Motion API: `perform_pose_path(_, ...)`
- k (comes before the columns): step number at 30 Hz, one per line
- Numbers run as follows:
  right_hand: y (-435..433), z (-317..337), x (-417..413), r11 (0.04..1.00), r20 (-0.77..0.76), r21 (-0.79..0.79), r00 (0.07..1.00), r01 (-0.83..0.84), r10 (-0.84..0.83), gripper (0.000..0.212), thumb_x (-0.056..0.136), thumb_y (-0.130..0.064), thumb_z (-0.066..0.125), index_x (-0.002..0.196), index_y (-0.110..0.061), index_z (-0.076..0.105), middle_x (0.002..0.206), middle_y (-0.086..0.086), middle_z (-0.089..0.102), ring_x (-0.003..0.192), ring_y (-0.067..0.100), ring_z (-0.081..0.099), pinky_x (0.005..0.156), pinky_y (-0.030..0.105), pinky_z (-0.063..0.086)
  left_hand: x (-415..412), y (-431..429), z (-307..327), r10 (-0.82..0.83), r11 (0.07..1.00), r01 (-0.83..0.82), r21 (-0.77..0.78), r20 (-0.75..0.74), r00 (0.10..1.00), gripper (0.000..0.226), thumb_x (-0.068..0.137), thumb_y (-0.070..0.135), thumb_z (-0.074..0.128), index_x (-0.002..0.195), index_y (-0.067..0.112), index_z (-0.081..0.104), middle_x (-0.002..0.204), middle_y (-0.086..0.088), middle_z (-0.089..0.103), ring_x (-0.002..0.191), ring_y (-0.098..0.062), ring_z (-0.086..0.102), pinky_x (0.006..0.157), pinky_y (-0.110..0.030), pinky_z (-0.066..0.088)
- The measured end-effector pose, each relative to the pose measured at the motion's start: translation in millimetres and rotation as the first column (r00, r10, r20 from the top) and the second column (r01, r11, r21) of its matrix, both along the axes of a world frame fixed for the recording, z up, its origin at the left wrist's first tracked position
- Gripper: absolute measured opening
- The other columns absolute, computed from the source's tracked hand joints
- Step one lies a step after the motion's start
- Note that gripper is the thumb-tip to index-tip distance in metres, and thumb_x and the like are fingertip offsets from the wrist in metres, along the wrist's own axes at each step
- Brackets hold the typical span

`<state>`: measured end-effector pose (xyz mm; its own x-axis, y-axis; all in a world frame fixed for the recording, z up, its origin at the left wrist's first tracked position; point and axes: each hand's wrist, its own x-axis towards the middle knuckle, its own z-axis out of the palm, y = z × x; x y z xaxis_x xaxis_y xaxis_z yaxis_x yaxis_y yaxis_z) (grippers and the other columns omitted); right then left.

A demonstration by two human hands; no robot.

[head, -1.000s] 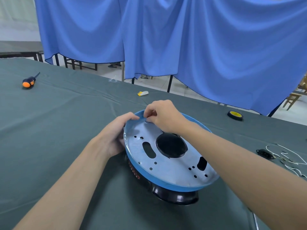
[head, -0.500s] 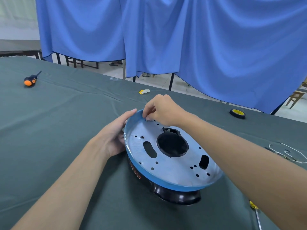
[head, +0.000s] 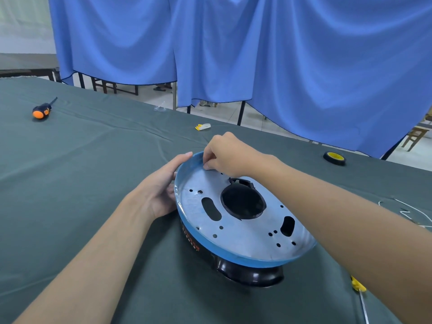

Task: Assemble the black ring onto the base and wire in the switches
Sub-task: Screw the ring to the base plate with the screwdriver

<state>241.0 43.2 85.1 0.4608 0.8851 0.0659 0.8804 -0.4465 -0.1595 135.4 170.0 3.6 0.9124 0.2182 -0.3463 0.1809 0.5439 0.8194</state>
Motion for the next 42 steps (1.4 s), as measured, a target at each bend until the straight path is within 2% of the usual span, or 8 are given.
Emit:
perform_pose_path(4, -0.1, 1.8, -0.2, 0.999, 0.033, -0.036, 0.999, 0.005, -0.004, 0.018, 0.089, -0.026, 0.064, 0.073, -0.023, 0.056, 0.086, 0.007, 0.057, 0.086, 0.029, 0.058, 0.075, 0.038, 0.05, -0.6, 0.0, 0.1, -0.011, 1.0, 0.011, 0.003, 0.001, 1.0, 0.063, 0.072, 0.049, 0.077, 0.123, 0.014, 0.066, 0.118, -0.01, 0.063, 0.101, -0.028, 0.059, 0.109, -0.044, 0.038)
perform_pose_path(7, -4.2, 5.9, 0.4, 0.999, -0.005, -0.018, 1.0, -0.031, 0.031, 0.007, 0.088, -0.013, 0.063, 0.092, -0.016, 0.069, 0.081, 0.0, 0.06, 0.084, 0.022, 0.058, 0.077, 0.033, 0.05, 0.3, -0.2, 0.4, -0.014, 1.0, 0.014, 0.003, 0.009, 1.0, 0.056, 0.071, 0.049, 0.078, 0.115, 0.017, 0.067, 0.114, -0.01, 0.062, 0.1, -0.028, 0.057, 0.109, -0.043, 0.039)
perform_pose_path(15, -0.5, 0.6, 0.6, 0.997, 0.077, -0.07, 0.997, -0.015, 0.02, 0.013, 0.089, -0.02, 0.057, 0.078, -0.025, 0.055, 0.094, 0.009, 0.058, 0.089, 0.031, 0.059, 0.081, 0.045, 0.051, 0.2, -0.2, -2.2, -0.005, 1.0, 0.006, -0.006, 0.016, 1.0, 0.052, 0.074, 0.05, 0.077, 0.113, 0.02, 0.061, 0.114, -0.004, 0.043, 0.1, -0.027, 0.032, 0.089, -0.038, 0.027)
perform_pose_path(21, -2.6, -1.3, 1.2, 0.998, 0.062, -0.062, 0.998, -0.029, 0.033, 0.013, 0.087, -0.011, 0.057, 0.091, -0.018, 0.067, 0.09, 0.007, 0.062, 0.087, 0.031, 0.06, 0.08, 0.044, 0.052, 0.0, -2.4, -0.2, -0.013, 1.0, 0.013, 0.01, 0.023, 1.0, 0.046, 0.078, 0.049, 0.073, 0.112, 0.019, 0.063, 0.114, -0.008, 0.05, 0.1, -0.027, 0.041, 0.093, -0.038, 0.033)
perform_pose_path(28, -3.9, -2.3, -3.1, 0.999, 0.108, -0.044, 0.994, 0.0, 0.005, 0.03, 0.095, -0.033, 0.054, 0.07, -0.017, 0.054, 0.074, 0.006, 0.056, 0.08, 0.032, 0.058, 0.072, 0.042, 0.051, 1.0, -1.1, -2.2, -0.032, 0.999, 0.032, 0.009, 0.044, 0.999, 0.047, 0.079, 0.049, 0.072, 0.113, 0.018, 0.064, 0.114, -0.01, 0.054, 0.1, -0.03, 0.045, 0.098, -0.039, 0.036)
perform_pose_path(32, -6.5, 0.0, -4.5, 0.999, 0.062, -0.036, 0.997, -0.037, 0.039, 0.012, 0.09, -0.016, 0.056, 0.095, -0.018, 0.067, 0.087, 0.002, 0.059, 0.089, 0.027, 0.057, 0.08, 0.043, 0.051, 2.5, -0.3, -4.5, -0.013, 1.0, 0.014, -0.01, 0.071, 0.997, 0.043, 0.08, 0.047, 0.072, 0.111, 0.019, 0.061, 0.115, -0.004, 0.039, 0.1, -0.027, 0.028, 0.09, -0.037, 0.026)
perform_pose_path(35, -4.9, -2.9, -6.5, 0.999, 0.076, -0.043, 0.997, -0.007, 0.01, 0.007, 0.092, -0.023, 0.054, 0.089, -0.021, 0.061, 0.093, 0.004, 0.058, 0.092, 0.029, 0.057, 0.076, 0.041, 0.049, 1.9, -1.5, -4.8, -0.018, 1.0, 0.018, -0.008, 0.077, 0.997, 0.042, 0.079, 0.045, 0.072, 0.11, 0.018, 0.066, 0.112, -0.01, 0.053, 0.099, -0.029, 0.047, 0.095, -0.038, 0.038)
perform_pose_path(42, -16.4, -4.7, -11.3, 0.993, 0.162, 0.081, 0.982, 0.085, -0.097, 0.026, 0.096, -0.042, 0.045, 0.091, -0.021, 0.059, 0.095, 0.004, 0.062, 0.094, 0.027, 0.055, 0.071, 0.036, 0.043, -7.9, -12.5, -2.5, 0.098, 0.995, -0.095, -0.035, 0.086, 0.991, 0.052, 0.07, 0.045, 0.077, 0.106, 0.022, 0.047, 0.112, -0.003, 0.026, 0.1, -0.025, 0.016, 0.084, -0.039, 0.018)
